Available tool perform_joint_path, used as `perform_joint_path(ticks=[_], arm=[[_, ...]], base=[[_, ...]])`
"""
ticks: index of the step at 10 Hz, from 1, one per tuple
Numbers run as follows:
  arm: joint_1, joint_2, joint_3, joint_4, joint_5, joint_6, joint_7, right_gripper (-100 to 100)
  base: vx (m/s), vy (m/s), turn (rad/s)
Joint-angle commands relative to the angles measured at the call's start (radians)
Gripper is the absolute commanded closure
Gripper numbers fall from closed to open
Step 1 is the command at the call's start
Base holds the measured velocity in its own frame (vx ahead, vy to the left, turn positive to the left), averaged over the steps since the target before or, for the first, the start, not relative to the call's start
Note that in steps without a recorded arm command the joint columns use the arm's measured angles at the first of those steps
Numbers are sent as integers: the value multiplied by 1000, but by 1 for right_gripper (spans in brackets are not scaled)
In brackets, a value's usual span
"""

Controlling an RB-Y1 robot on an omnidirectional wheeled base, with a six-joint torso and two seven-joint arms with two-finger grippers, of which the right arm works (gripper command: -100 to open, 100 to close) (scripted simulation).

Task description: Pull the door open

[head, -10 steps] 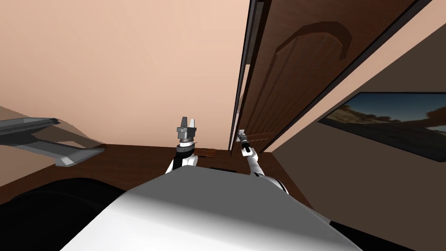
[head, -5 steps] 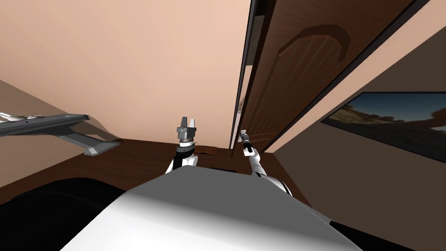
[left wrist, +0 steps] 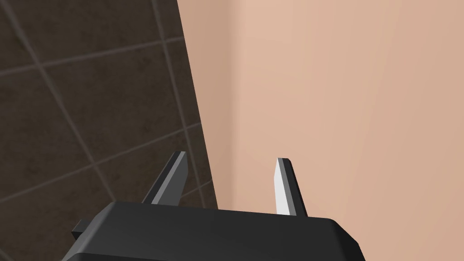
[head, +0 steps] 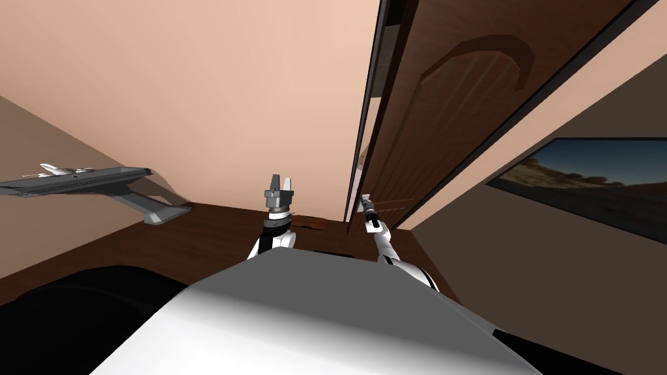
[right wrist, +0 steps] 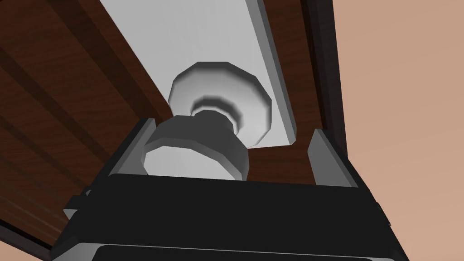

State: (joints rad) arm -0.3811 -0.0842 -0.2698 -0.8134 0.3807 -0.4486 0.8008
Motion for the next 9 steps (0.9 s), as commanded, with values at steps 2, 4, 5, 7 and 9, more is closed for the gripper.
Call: perform_joint_path(ticks=[2,4,5,7,9], arm=[[24,23,28,-24,-1,15,-24,100],[25,17,28,-23,-22,14,-55,100],[26,13,27,-23,-33,14,-73,100],[28,7,27,-23,-56,13,-108,100],[29,0,27,-23,-79,12,-143,100]], base=[[-23,-1,12],[-13,-8,40],[-56,-29,125],[-66,-23,79],[-50,-22,96]])
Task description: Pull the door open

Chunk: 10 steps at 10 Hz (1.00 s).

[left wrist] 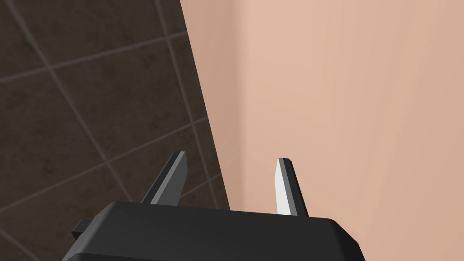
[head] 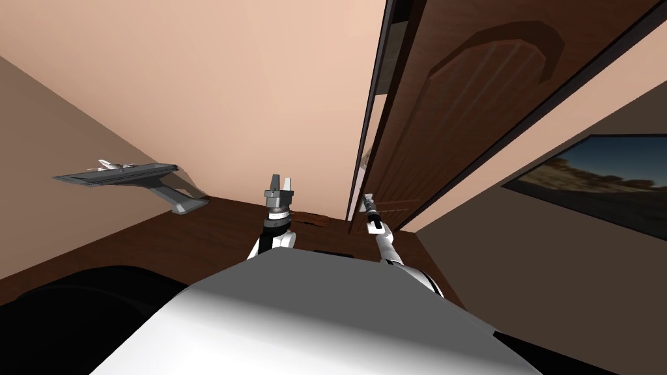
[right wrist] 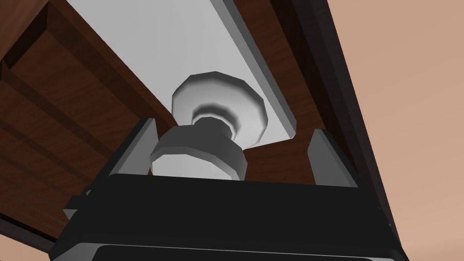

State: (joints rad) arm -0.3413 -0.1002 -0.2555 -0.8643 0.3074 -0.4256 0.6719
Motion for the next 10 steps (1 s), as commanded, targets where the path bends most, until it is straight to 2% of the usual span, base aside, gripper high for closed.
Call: perform_joint_path(ticks=[1,2,10], arm=[[-11,16,12,28,-6,-11,-14,100],[-9,9,12,28,-29,-12,-49,100],[-2,-16,11,29,-130,-16,-201,100]], base=[[-37,-13,22],[-47,-15,90],[-43,-14,110]])
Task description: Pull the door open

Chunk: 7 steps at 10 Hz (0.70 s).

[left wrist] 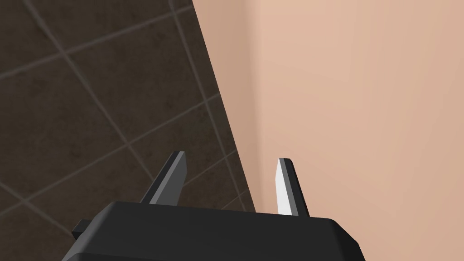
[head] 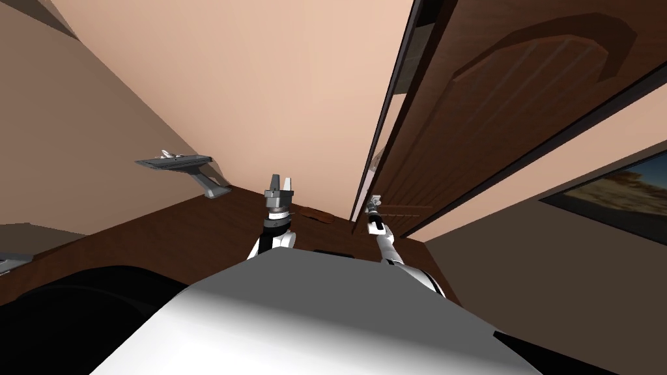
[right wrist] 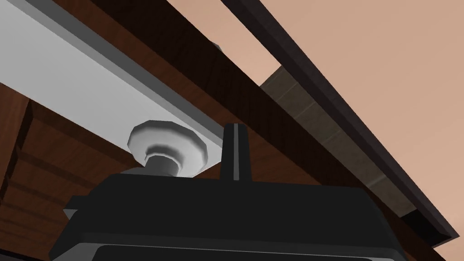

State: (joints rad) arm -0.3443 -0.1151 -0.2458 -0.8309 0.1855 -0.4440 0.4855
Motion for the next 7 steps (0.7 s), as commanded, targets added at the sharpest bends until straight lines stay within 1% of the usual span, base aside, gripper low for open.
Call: perform_joint_path(ticks=[1,3,7], arm=[[14,-19,7,-8,28,-9,31,-100],[33,-45,16,-18,65,-21,77,-100],[83,-113,39,-45,162,-52,196,-100]], base=[[-66,-8,31],[-82,-32,7],[-90,-53,19]])
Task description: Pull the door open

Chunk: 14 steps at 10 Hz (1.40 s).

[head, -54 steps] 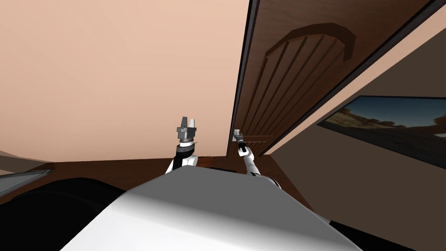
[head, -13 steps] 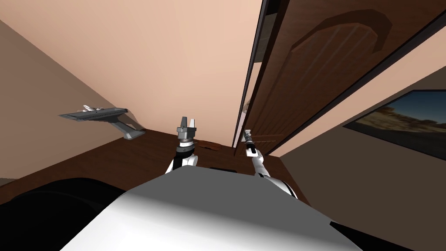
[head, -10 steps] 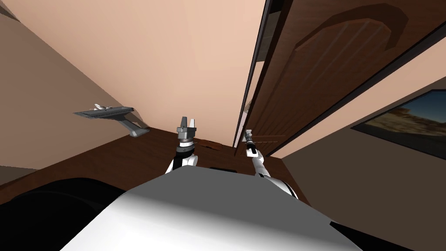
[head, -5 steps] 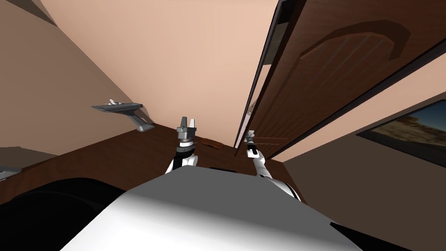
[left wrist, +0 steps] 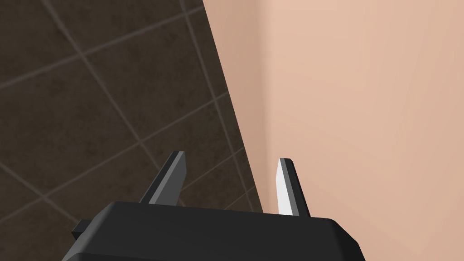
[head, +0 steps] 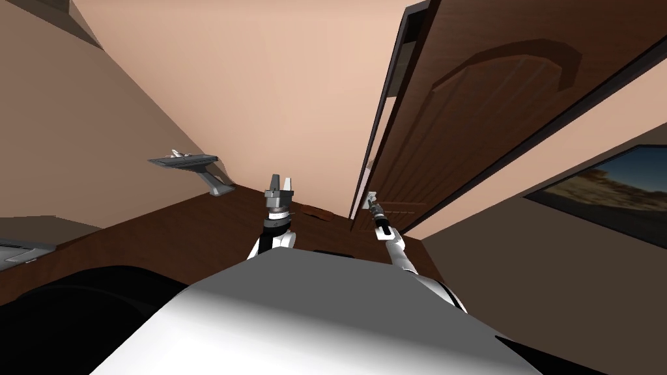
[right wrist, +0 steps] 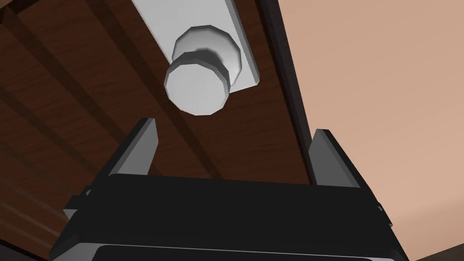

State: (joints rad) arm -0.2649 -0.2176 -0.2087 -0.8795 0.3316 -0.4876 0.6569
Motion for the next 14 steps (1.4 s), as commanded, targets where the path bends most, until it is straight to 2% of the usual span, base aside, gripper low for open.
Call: perform_joint_path(ticks=[1,4,7,9,14], arm=[[4,-10,2,3,16,-8,30,-100],[41,-60,19,-16,87,-31,121,-100],[67,-95,32,-30,138,-47,182,-100],[61,-86,24,-22,129,-47,180,-100],[58,-76,11,-17,126,-49,195,-100]], base=[[-64,-31,3],[-74,-25,17],[-87,-39,13],[32,-7,12],[200,-7,26]])
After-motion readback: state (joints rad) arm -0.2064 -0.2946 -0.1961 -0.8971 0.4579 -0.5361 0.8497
